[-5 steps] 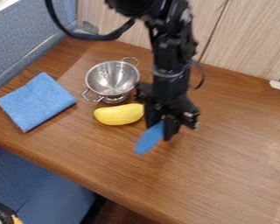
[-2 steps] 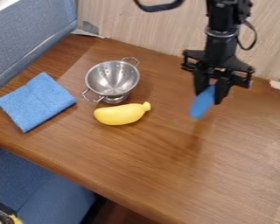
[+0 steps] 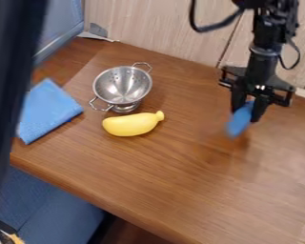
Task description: It moves the blue fork to the upper right of table
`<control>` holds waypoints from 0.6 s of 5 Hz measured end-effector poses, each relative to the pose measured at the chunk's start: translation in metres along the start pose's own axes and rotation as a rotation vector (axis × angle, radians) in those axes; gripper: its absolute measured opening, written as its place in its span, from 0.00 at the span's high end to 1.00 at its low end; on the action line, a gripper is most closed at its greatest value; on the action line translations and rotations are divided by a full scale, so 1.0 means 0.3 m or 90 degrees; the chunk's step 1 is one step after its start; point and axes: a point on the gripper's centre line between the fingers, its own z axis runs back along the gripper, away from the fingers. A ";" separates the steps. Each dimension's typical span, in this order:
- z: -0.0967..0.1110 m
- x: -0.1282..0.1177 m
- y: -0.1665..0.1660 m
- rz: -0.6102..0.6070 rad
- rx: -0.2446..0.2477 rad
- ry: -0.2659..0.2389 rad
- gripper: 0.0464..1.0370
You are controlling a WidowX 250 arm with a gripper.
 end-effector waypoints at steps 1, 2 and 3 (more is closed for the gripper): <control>-0.063 0.041 -0.029 -0.004 0.001 0.013 0.66; -0.086 0.081 -0.043 0.003 0.001 0.012 0.66; -0.086 0.090 -0.045 0.014 0.009 0.009 0.59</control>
